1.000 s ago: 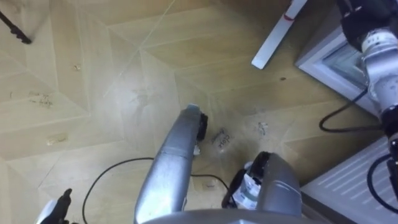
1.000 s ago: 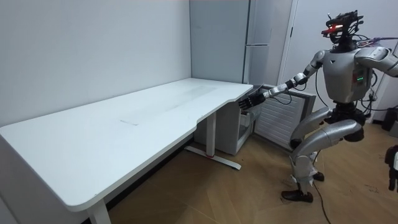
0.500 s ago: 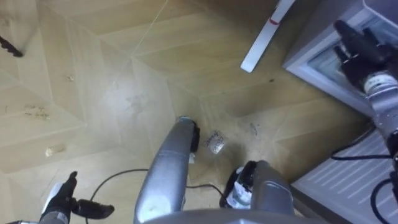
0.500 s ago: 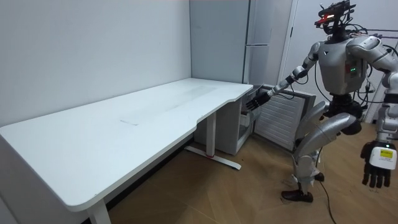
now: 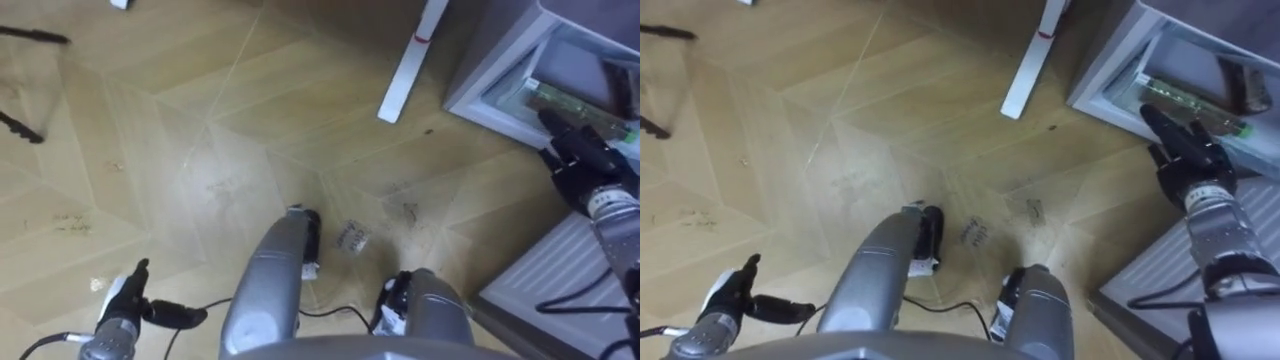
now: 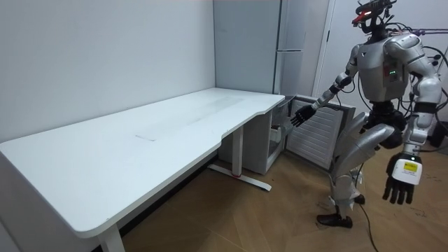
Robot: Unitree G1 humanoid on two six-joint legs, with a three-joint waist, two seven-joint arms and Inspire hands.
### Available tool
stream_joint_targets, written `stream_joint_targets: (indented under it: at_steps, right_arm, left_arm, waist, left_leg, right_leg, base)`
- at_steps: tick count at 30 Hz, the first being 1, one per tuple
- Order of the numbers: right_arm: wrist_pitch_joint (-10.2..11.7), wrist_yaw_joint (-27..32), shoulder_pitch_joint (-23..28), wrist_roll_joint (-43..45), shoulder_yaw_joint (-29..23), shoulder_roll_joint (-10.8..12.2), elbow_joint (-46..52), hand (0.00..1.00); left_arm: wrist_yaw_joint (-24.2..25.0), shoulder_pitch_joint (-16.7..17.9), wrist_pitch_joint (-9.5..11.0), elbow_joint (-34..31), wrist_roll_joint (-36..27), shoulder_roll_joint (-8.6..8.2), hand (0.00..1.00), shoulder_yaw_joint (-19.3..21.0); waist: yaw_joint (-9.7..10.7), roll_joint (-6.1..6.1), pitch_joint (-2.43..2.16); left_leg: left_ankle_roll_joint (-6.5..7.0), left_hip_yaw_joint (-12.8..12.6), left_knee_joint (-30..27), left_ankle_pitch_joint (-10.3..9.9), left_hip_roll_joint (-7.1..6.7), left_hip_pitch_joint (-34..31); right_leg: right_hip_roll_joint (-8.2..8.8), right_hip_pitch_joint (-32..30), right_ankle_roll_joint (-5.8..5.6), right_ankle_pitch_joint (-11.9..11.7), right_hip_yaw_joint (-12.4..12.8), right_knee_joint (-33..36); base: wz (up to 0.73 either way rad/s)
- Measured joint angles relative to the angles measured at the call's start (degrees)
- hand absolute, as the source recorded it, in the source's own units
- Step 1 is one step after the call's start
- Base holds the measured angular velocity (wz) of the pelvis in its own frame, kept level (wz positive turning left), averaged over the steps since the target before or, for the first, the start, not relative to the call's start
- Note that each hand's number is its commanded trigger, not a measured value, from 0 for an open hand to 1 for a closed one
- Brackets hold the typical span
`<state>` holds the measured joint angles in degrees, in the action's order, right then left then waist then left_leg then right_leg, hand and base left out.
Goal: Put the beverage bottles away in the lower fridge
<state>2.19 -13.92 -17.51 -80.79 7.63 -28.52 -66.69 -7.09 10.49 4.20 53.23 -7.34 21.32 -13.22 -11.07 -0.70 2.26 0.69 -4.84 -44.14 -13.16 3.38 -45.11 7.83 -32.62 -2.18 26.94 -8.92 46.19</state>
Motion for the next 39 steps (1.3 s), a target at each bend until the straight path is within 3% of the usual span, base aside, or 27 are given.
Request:
stream_joint_targets:
  at_steps: [5,11,17,20,23,24,25,26,27,29,31,32,34,36,39]
  right_arm:
    - [-1.0,0.0,0.2,-0.3,-1.8,0.5,-0.2,0.0]
    - [-1.1,0.1,0.1,-2.5,-4.9,1.2,-0.2,0.0]
    - [-1.1,0.8,0.8,-4.7,-5.3,3.1,-0.3,0.0]
    - [-1.1,0.9,1.2,-4.7,-7.2,4.4,-0.9,0.0]
    - [-1.0,0.8,2.5,-4.7,-7.2,5.2,-0.9,0.0]
    - [-1.2,0.7,3.1,-4.7,-7.3,6.2,-0.9,0.0]
    - [-1.4,0.7,3.3,-4.7,-7.2,6.6,-0.9,0.0]
    - [-1.8,0.8,4.0,-4.7,-7.2,6.8,-0.9,0.0]
    - [-1.9,1.3,4.2,-4.7,-6.7,7.2,-0.9,0.0]
    - [-1.8,1.9,4.3,-4.7,-6.0,8.3,-0.5,0.0]
    - [-0.4,3.4,4.8,-4.9,-6.1,9.3,-0.5,0.0]
    - [-0.1,3.7,5.1,-5.3,-6.3,9.4,-0.5,0.0]
    - [0.4,5.2,5.1,-7.2,-7.1,9.7,0.2,0.0]
    - [0.6,5.5,5.2,-7.2,-8.1,9.9,0.4,0.0]
    - [1.8,5.9,3.9,-9.1,-9.1,9.8,0.6,0.0]
  left_arm:
    - [0.0,0.0,0.1,0.0,0.0,-0.81,0.0,0.0]
    - [-0.2,-0.1,0.2,0.1,0.0,-1.24,0.0,0.0]
    - [-0.2,-1.2,-0.1,2.5,-0.1,-2.91,0.0,0.0]
    - [-0.1,-1.1,-0.3,3.2,-1.0,-3.08,0.0,0.0]
    - [0.2,0.0,-0.3,4.2,-1.0,-3.41,0.0,0.5]
    - [0.2,1.1,-0.6,4.2,-1.2,-3.57,0.0,1.7]
    - [0.2,1.6,-0.6,4.1,-1.4,-3.61,0.0,2.3]
    - [0.1,1.8,-1.0,4.1,-1.5,-3.81,0.0,2.8]
    - [0.0,1.9,-1.5,3.6,-2.1,-4.11,0.0,3.0]
    - [0.0,2.6,-1.6,3.4,-3.5,-4.13,0.0,2.8]
    - [-0.2,2.5,-1.7,3.5,-4.8,-4.06,0.0,2.8]
    - [-0.1,2.5,-1.7,3.4,-5.6,-4.11,0.0,2.6]
    - [0.0,2.7,-2.3,3.7,-9.0,-4.1,0.0,2.3]
    - [0.0,3.4,-2.8,3.4,-9.0,-4.01,0.0,2.4]
    - [0.0,5.2,-3.2,3.2,-8.9,-4.05,0.0,2.4]
  waist:
    - [-0.2,0.25,-0.06]
    - [0.1,0.57,-0.08]
    - [0.4,1.1,-0.03]
    - [0.6,1.97,0.14]
    - [-0.7,3.36,-0.04]
    - [-0.5,3.69,-0.21]
    - [-0.4,3.76,-0.18]
    - [-0.2,4.14,0.0]
    - [-0.3,4.52,-0.04]
    - [1.2,4.87,-0.06]
    - [3.7,4.65,-0.15]
    - [3.9,4.78,-0.26]
    - [3.8,4.8,-0.96]
    - [3.9,4.85,-0.98]
    - [3.9,4.74,-1.16]
  left_leg:
    - [0.03,-0.8,0.5,0.1,1.15,0.6]
    - [0.36,-1.6,2.0,1.0,1.53,1.2]
    - [0.82,-3.0,2.3,0.7,1.86,2.7]
    - [1.27,-3.5,-0.3,-1.6,2.07,3.6]
    - [2.1,-3.8,-5.7,-6.9,2.14,5.4]
    - [2.96,-3.3,-8.1,-9.3,1.67,6.1]
    - [3.26,-3.1,-9.2,-10.2,1.54,6.4]
    - [4.11,-1.5,-10.9,-11.6,0.64,6.9]
    - [4.45,-0.2,-12.0,-12.6,0.09,7.3]
    - [4.56,0.4,-12.2,-13.0,-0.33,8.1]
    - [4.26,0.8,-13.0,-14.0,-1.19,8.7]
    - [4.11,0.9,-13.4,-14.6,-1.18,8.8]
    - [3.17,1.1,-13.7,-15.5,-1.16,9.0]
    - [2.4,1.7,-13.7,-16.1,-1.14,9.6]
    - [1.46,2.3,-13.4,-17.0,-1.24,9.7]
  right_leg:
    - [-0.58,0.0,0.05,-1.4,0.1,-1.2]
    - [-0.94,0.0,-0.08,-2.9,0.6,-2.7]
    - [-0.91,1.1,-0.48,-3.5,1.8,-3.5]
    - [-0.7,2.1,-1.22,-2.8,2.5,-2.1]
    - [0.24,1.8,-1.71,-2.7,2.3,4.3]
    - [1.1,1.0,-2.11,-3.6,1.9,9.2]
    - [1.44,-0.4,-2.44,-4.9,2.1,12.2]
    - [1.97,-4.3,-2.15,-7.9,3.1,18.6]
    - [0.55,-7.8,-1.7,-6.9,3.8,18.6]
    - [-1.6,-10.8,-1.33,-7.0,3.3,10.5]
    - [-3.47,-12.4,-0.49,-10.7,4.3,-0.1]
    - [-3.92,-12.3,-0.41,-12.0,4.9,-0.5]
    - [-3.9,-12.0,0.21,-14.0,4.6,0.0]
    - [-3.66,-11.6,0.74,-14.3,3.6,0.9]
    - [-2.66,-11.9,2.75,-15.5,2.6,2.0]
  base:
    - [-0.18]
    - [-0.1]
    - [-0.1]
    - [-0.16]
    - [-0.67]
    - [-0.65]
    - [-0.7]
    - [-0.75]
    - [-0.82]
    - [-0.33]
    - [0.24]
    - [0.23]
    - [0.19]
    - [0.21]
    - [0.2]
